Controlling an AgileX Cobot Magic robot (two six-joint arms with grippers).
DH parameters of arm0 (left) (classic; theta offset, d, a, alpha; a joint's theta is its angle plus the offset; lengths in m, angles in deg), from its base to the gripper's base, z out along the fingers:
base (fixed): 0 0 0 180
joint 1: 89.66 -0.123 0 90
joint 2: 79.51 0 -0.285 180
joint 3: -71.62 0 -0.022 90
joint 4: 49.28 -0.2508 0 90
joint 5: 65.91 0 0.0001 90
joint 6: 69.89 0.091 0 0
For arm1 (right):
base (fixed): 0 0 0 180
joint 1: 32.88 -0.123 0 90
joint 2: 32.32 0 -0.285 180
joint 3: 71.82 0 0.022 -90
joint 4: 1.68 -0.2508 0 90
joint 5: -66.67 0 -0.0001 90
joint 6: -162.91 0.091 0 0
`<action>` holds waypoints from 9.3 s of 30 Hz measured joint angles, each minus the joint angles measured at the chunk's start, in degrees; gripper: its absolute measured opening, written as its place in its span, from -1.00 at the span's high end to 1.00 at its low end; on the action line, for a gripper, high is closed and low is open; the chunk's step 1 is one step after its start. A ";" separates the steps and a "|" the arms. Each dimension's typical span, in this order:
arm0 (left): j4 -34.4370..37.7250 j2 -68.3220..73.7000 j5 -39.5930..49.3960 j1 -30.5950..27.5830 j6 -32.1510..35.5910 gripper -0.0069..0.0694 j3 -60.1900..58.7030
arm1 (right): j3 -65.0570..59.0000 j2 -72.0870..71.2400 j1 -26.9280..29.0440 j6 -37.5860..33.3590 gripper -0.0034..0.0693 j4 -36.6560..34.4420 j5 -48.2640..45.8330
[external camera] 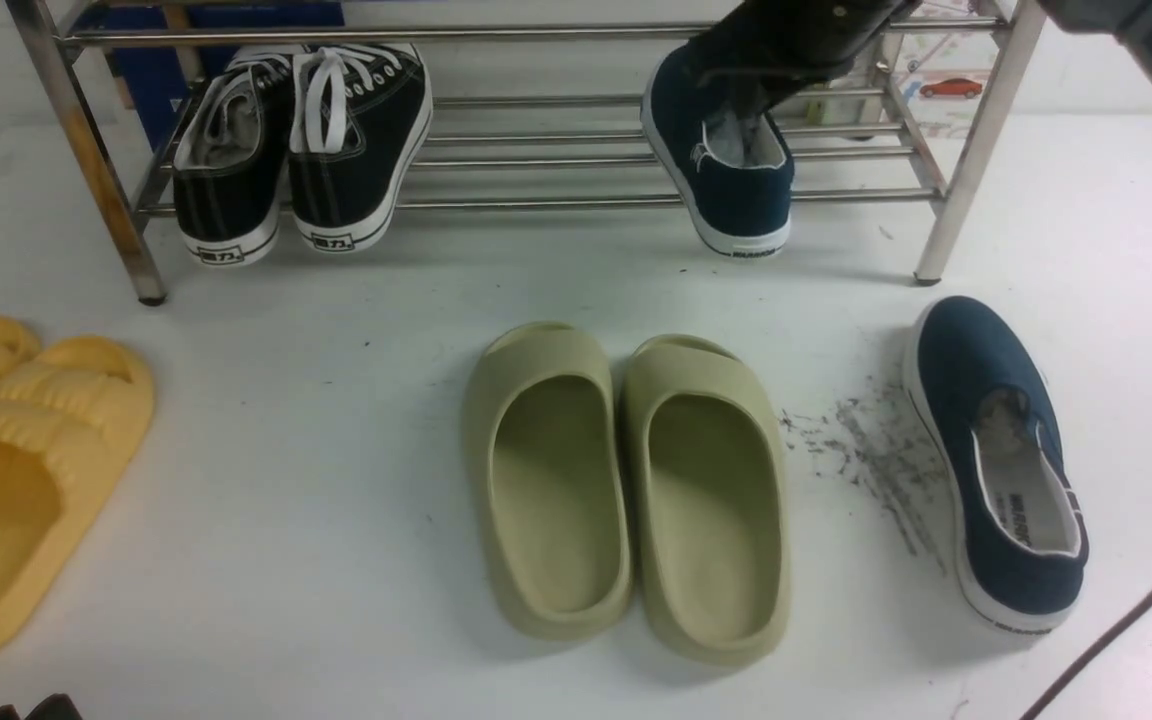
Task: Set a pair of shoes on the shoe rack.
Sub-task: Use the right arm to put a shoe into the shoe rack, then use the right arm to grab the shoe closest to it, then use the right arm to put a shoe into the shoe rack
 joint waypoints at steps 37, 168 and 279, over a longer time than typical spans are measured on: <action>0.00 0.00 0.00 0.00 0.00 0.19 0.00 | -15.81 2.78 -0.10 6.50 0.88 5.29 16.44; 0.00 0.00 0.00 0.00 0.00 0.19 0.00 | -12.51 0.28 6.85 16.49 0.81 3.59 5.09; 0.00 0.00 0.04 0.00 0.00 0.19 0.00 | -20.59 -1.75 11.97 0.17 0.64 -7.89 15.13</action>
